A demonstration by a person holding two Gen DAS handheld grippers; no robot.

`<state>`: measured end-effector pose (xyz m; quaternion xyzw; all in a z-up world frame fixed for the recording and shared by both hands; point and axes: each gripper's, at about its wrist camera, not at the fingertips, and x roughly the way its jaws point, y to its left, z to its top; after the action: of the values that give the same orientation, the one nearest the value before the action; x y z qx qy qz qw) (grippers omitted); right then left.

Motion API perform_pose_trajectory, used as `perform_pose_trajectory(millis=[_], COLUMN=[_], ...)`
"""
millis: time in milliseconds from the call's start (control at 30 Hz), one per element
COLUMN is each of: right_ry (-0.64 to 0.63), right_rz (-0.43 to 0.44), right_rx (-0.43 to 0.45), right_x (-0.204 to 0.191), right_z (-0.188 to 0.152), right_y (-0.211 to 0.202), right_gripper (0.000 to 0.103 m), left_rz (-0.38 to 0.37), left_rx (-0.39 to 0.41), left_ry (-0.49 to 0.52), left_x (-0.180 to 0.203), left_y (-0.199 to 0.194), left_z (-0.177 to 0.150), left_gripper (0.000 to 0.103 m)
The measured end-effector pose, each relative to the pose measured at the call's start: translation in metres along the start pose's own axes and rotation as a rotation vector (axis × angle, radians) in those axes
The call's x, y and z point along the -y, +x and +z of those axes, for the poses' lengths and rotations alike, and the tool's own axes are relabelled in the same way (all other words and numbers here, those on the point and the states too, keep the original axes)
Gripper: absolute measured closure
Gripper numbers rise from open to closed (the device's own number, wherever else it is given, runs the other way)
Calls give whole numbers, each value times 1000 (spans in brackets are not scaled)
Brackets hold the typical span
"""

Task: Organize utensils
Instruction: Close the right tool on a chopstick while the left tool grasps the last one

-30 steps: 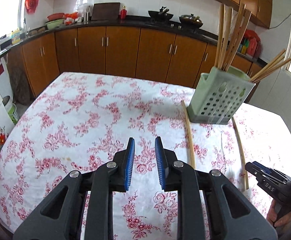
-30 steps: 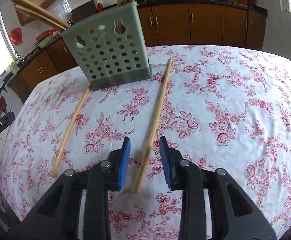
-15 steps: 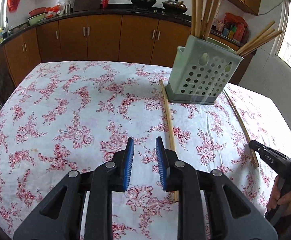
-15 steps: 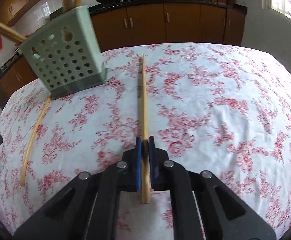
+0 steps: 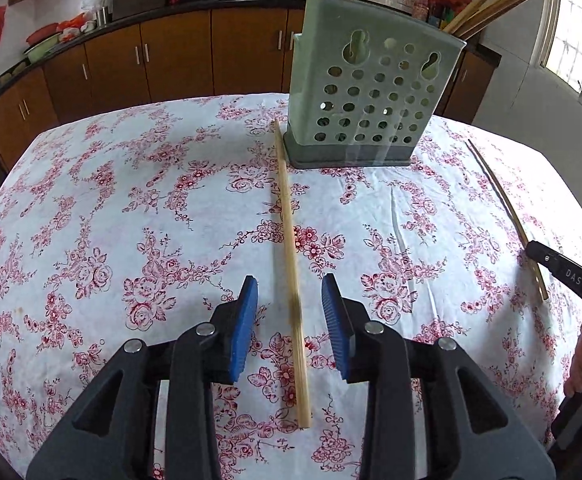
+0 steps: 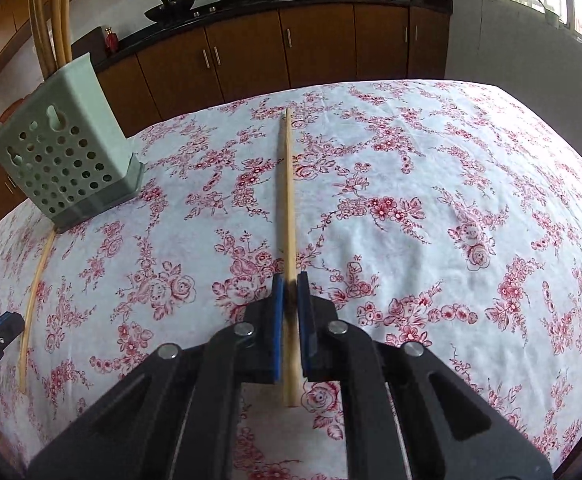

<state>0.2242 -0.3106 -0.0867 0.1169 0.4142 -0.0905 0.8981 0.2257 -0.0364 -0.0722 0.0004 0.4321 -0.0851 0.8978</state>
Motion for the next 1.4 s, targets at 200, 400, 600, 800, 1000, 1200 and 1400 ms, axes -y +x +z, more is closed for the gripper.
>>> perform_pose_trajectory(millis=[200,400,600,800,1000,1200,1400], right_ry=[-23,-78,-148,-136,-139,-149,-168], right_rz=[32,86,99,107,102,90,74], right_rx=[-4,-12,-5,-9,-10,-9,-7], right_x=[-8,-29,-47,-45,-46,-46,-49], right_z=[-1,-4,-9,-9,-9,-10,-10], right_y=[3,5,5,4,5,5,5], right_gripper=[95,95,95,95,95,95,94], left_rz=[59,110,101,118,103,100,100], left_rx=[2,1,2,22,23,23,23], left_ry=[-23,-87,-100,-87,-101,-103,-104], left_x=[-6,-40,-63,-59,-60,-62,-63], left_y=[6,5,5,5,7,7,6], left_z=[-1,4,6,2,3,3,3], left_gripper=[95,96,95,95,94,94,94])
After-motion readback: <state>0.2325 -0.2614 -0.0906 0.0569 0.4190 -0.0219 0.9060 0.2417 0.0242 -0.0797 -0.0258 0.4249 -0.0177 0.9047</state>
